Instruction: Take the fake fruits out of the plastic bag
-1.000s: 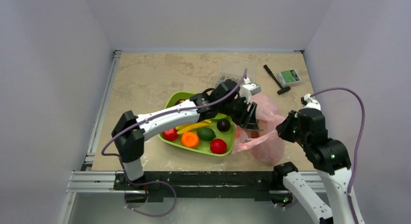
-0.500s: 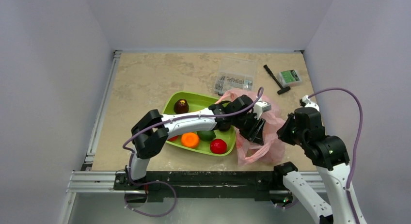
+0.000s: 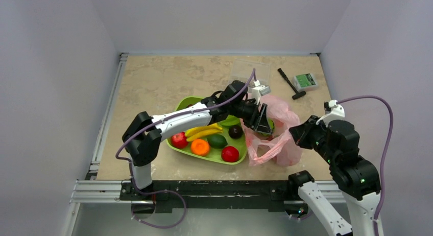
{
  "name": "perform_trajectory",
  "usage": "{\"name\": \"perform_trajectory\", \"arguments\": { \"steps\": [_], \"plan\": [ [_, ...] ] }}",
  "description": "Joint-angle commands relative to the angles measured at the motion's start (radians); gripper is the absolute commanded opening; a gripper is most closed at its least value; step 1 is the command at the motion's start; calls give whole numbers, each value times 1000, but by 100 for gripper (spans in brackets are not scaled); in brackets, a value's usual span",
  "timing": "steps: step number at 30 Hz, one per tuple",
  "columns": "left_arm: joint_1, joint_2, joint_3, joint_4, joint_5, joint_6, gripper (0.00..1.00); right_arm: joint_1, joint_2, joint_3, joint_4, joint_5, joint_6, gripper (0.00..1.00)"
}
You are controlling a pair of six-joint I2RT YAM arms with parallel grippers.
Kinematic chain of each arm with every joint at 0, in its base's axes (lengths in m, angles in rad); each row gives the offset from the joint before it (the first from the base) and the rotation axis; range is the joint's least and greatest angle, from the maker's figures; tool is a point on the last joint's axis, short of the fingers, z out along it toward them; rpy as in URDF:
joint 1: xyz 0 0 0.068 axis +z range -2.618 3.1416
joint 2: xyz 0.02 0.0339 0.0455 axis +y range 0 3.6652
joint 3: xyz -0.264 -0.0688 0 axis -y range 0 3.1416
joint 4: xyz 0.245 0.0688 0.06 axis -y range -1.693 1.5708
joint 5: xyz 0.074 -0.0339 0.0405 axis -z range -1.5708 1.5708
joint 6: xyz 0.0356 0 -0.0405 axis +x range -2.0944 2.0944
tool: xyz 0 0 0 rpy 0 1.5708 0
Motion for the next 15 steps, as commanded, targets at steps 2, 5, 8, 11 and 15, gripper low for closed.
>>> {"name": "perform_trajectory", "arguments": {
  "steps": [2, 5, 8, 11, 15],
  "plan": [
    [9, -52, 10, 54, 69, -15, 48, 0, 20, 32, 74, -41, -42, 0],
    [13, -46, 12, 52, 22, -15, 46, 1, 20, 32, 79, -44, -44, 0],
    [-6, -1, 85, -53, -79, 15, 39, 1, 17, 32, 87, -46, -43, 0],
    [-36, 51, 145, -97, -158, 27, 31, 0, 17, 37, 92, -45, -42, 0],
    [-72, 137, 221, -108, -212, 27, 27, 0, 13, 44, 91, -38, -42, 0]
  ]
}}
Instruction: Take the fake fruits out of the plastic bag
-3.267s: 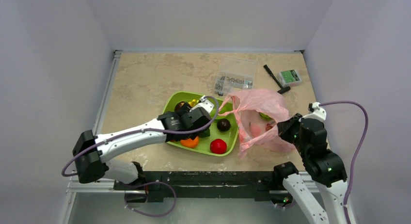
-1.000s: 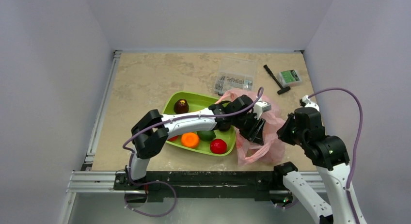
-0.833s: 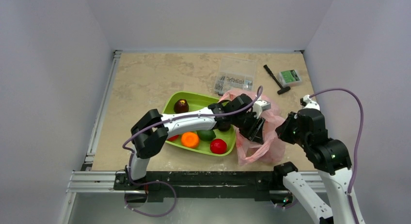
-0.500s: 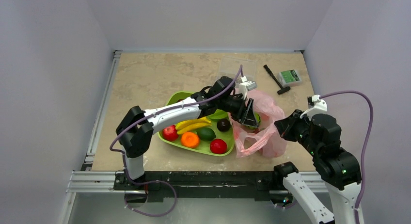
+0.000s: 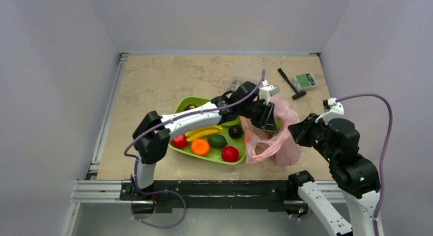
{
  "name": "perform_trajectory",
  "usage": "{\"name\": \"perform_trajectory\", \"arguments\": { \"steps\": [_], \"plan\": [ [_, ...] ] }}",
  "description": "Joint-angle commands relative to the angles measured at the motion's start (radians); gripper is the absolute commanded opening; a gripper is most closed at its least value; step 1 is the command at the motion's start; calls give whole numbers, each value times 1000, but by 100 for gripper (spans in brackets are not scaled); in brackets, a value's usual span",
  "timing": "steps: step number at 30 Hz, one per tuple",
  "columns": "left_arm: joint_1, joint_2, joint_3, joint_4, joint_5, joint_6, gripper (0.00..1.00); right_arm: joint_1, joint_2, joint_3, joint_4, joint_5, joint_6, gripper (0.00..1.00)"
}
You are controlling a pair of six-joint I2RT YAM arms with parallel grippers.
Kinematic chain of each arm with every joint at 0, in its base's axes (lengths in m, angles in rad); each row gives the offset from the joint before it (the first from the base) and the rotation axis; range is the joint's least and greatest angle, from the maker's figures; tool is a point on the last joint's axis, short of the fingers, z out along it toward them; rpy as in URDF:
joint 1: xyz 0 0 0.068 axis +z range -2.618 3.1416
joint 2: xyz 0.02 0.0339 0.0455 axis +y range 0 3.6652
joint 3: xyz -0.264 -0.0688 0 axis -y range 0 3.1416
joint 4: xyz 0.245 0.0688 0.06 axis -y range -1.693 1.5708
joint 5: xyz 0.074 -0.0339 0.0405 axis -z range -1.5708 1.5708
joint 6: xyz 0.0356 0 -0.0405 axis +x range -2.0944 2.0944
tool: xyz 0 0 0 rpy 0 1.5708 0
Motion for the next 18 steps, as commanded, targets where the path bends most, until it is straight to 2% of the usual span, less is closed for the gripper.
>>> {"name": "perform_trajectory", "arguments": {
  "steps": [1, 5, 8, 10, 13, 18],
  "plan": [
    [-48, 94, 109, -29, -82, 21, 27, 0, -3, 43, 49, -9, -17, 0],
    [-71, 178, 171, -45, -57, 36, 27, 0, -20, 37, 38, -3, -16, 0],
    [-75, 200, 159, -28, -16, 63, 32, 0, -26, 25, 25, 11, -21, 0],
    [-81, 201, 148, -32, 17, 103, 38, 1, -33, 9, 21, 12, -25, 0],
    [-91, 175, 106, -34, 50, 163, 54, 1, -41, -9, 12, 15, -30, 0],
    [-128, 161, 87, -164, 15, 307, 72, 0, -49, -21, 5, 27, -37, 0]
  ]
}}
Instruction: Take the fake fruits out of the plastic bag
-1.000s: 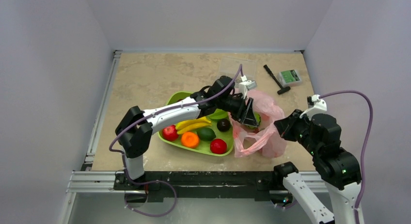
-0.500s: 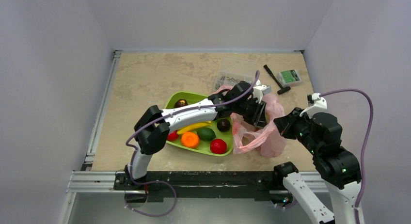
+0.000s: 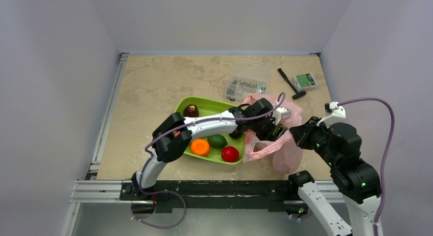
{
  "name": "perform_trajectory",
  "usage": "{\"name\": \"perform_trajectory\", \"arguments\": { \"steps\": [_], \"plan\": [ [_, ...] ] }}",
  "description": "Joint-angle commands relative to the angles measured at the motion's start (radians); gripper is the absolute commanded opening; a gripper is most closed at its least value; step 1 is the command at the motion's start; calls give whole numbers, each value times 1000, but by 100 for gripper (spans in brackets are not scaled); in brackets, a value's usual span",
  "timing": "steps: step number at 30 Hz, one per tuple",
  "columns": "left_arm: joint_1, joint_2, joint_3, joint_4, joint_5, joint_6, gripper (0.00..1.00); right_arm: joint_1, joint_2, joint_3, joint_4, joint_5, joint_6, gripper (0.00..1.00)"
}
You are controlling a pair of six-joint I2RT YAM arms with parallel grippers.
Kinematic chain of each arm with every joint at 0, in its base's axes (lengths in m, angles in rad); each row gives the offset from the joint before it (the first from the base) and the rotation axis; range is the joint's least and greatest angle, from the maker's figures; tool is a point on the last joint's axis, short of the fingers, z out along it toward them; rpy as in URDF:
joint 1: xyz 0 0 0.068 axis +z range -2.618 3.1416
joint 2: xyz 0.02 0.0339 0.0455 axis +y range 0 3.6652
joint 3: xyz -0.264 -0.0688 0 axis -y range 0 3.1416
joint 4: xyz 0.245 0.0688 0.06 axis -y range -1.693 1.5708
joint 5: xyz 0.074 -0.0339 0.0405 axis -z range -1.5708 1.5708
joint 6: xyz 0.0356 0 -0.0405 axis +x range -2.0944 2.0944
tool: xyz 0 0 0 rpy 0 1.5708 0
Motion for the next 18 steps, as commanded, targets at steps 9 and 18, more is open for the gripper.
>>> {"name": "perform_trajectory", "arguments": {
  "steps": [9, 18],
  "plan": [
    [-71, -73, -142, -18, 13, 176, 79, 0, -13, -53, 15, 37, -10, 0],
    [-108, -73, -207, 210, -267, 2, 87, 0, -27, -67, 35, 50, 12, 0]
  ]
}}
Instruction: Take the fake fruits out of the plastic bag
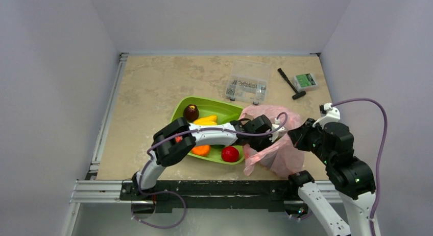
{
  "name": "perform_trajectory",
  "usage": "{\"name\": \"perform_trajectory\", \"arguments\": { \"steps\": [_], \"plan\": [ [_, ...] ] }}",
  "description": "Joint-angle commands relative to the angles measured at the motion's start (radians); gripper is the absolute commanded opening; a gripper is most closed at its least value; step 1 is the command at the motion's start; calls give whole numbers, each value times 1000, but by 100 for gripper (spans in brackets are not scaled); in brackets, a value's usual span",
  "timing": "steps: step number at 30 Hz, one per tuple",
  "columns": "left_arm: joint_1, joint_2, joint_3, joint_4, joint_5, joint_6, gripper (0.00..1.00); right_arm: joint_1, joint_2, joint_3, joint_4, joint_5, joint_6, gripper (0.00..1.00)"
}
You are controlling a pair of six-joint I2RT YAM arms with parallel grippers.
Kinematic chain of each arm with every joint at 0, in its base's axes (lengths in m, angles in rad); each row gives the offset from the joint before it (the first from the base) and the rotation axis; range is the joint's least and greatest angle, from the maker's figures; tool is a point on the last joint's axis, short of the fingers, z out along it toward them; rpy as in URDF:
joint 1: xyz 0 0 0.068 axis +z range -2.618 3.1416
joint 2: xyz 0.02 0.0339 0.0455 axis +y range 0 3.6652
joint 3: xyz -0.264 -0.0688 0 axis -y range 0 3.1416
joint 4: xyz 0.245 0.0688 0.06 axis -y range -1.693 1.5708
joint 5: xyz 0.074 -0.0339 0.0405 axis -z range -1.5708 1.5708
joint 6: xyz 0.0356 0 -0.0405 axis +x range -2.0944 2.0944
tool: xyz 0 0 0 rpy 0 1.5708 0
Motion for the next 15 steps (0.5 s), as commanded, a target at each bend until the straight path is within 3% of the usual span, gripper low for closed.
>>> {"name": "perform_trajectory", "arguments": {
  "steps": [1, 4, 7, 15],
  "plan": [
    [-31, -69, -51, 210, -207, -118, 85, 0, -24, 2, 43, 42, 8, 0],
    [-35, -81, -94, 321, -254, -189, 82, 1, -37, -8, 42, 43, 16, 0],
    [-56, -74, -90, 319, -336, -191, 90, 0, -41, -14, 40, 46, 16, 0],
    [-135, 3, -23, 244, -577, -181, 99, 0, -39, -34, 55, 37, 8, 0]
  ]
}}
